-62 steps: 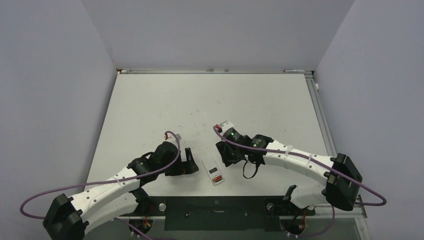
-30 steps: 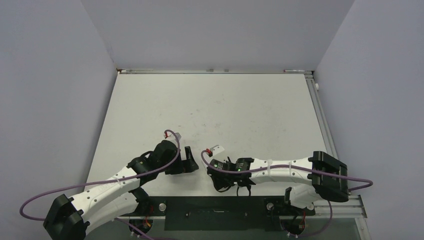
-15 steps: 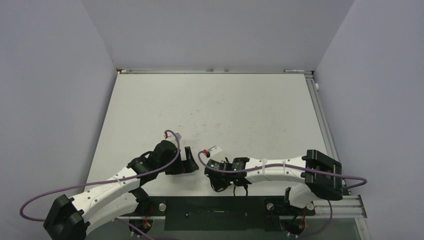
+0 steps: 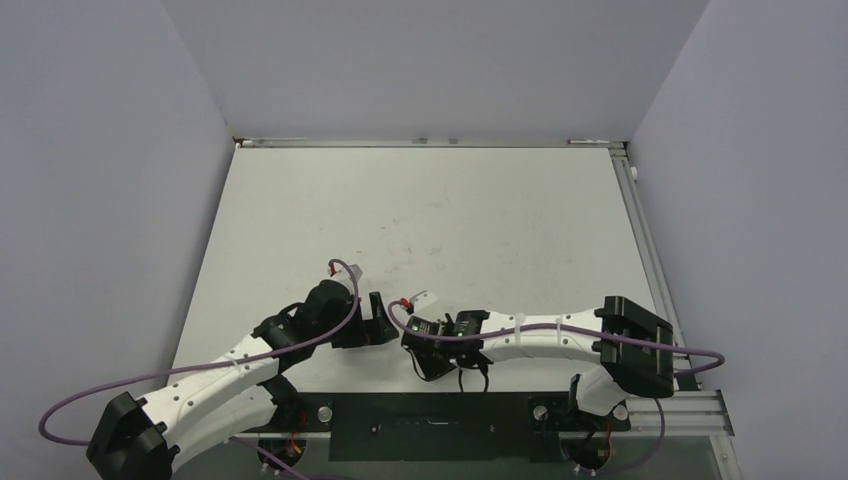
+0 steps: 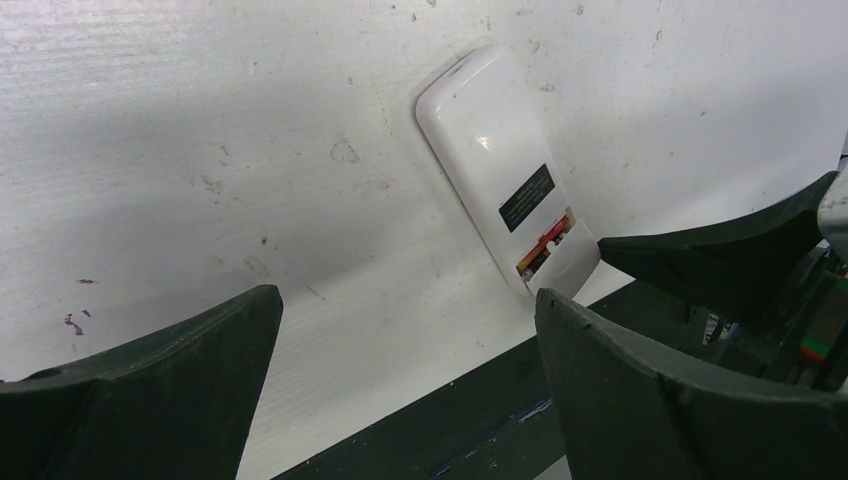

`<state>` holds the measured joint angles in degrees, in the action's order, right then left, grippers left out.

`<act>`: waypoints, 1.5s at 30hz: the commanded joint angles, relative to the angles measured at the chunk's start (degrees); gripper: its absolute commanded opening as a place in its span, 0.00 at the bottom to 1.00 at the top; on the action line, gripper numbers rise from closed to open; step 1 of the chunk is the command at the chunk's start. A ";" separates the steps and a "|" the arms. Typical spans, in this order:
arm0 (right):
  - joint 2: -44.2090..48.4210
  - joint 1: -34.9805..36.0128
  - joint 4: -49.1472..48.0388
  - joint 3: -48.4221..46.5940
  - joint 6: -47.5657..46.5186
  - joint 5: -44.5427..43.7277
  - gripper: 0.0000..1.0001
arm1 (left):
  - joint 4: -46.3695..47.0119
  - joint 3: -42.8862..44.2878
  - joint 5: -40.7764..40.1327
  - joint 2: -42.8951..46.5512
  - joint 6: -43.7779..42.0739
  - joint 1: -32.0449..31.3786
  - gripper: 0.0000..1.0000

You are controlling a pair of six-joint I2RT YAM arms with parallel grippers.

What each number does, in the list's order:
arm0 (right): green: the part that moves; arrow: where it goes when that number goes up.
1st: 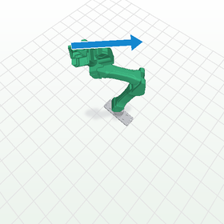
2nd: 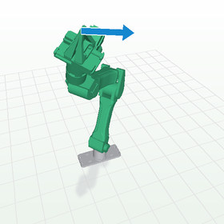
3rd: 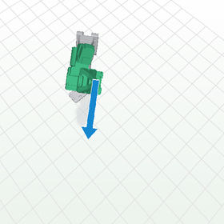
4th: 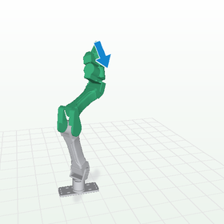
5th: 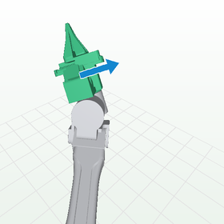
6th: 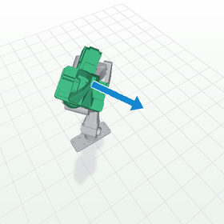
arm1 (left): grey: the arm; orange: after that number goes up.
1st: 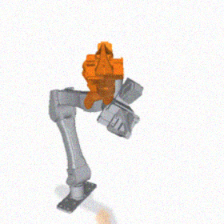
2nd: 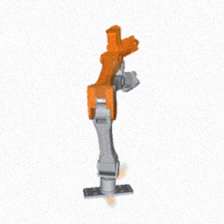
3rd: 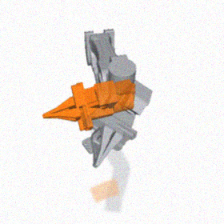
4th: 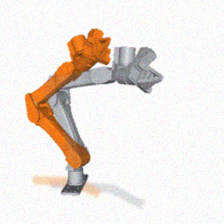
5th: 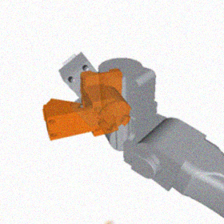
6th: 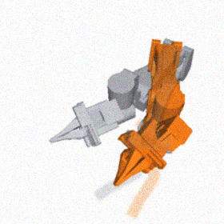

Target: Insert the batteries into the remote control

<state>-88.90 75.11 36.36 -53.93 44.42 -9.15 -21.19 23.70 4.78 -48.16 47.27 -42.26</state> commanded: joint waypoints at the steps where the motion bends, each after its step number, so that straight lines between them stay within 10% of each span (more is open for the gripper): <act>1: -0.73 0.47 2.34 -3.06 0.05 0.45 0.20 | 2.71 -0.40 0.75 1.05 -1.31 0.38 0.96; 45: -6.67 -6.11 11.52 -11.22 -5.36 10.55 0.20 | 2.60 -0.85 -0.77 4.13 -1.48 0.34 0.96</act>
<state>-94.76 69.34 47.48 -62.70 39.64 0.75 -19.94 22.74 4.69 -44.77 46.24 -42.26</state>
